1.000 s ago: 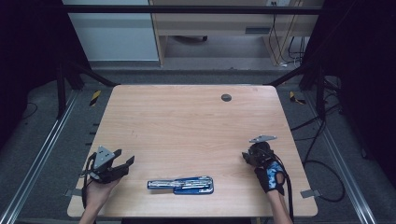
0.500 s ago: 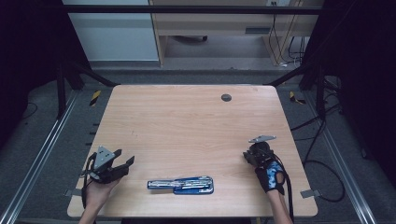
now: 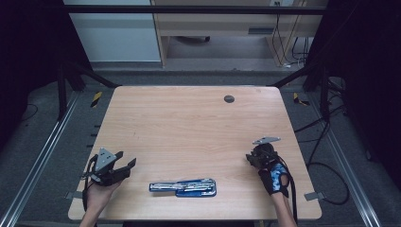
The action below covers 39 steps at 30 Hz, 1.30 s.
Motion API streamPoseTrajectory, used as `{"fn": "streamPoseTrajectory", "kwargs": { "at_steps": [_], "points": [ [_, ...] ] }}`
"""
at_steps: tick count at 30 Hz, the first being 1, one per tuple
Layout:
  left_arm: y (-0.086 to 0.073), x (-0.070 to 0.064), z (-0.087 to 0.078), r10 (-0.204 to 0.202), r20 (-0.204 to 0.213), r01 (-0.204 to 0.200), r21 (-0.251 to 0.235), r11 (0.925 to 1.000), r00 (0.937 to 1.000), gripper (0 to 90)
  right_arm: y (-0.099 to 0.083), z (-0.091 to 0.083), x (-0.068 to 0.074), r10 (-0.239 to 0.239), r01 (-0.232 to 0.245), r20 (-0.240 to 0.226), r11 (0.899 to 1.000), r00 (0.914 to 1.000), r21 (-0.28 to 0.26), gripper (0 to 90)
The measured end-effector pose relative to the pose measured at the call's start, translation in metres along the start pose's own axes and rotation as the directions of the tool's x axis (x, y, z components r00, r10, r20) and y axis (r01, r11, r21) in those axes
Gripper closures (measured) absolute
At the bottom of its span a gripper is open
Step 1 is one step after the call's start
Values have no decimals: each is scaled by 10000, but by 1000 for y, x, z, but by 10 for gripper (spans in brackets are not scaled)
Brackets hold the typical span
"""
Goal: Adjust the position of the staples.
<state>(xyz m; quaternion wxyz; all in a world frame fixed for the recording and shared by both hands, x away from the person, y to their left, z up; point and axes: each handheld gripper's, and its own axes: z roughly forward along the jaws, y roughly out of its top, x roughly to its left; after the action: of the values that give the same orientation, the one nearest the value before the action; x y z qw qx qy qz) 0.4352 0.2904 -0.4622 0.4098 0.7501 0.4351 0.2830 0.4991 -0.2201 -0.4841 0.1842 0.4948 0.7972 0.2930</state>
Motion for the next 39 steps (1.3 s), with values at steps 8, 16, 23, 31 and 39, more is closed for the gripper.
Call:
{"fn": "streamPoseTrajectory", "kwargs": {
  "at_steps": [8,16,23,31,39],
  "points": [
    [0,-1,1,50,9,-50,47,10000,10000,400,3,0,-1,132,-132,-41,9999,9999,32,734],
    [0,0,0,42,2,-42,16,10000,10000,400,4,2,-1,134,-134,-24,9995,9999,276,749],
    [1,0,0,62,2,-62,30,10000,10000,400,4,4,0,77,-77,-11,9992,10000,395,769],
    [1,0,0,83,26,-83,52,10000,10000,400,4,4,-1,129,-124,-98,9987,9999,491,777],
    [1,-1,0,131,1,-131,52,9999,9999,400,5,-5,-2,107,-104,-219,9998,9997,145,778]
  ]
}}
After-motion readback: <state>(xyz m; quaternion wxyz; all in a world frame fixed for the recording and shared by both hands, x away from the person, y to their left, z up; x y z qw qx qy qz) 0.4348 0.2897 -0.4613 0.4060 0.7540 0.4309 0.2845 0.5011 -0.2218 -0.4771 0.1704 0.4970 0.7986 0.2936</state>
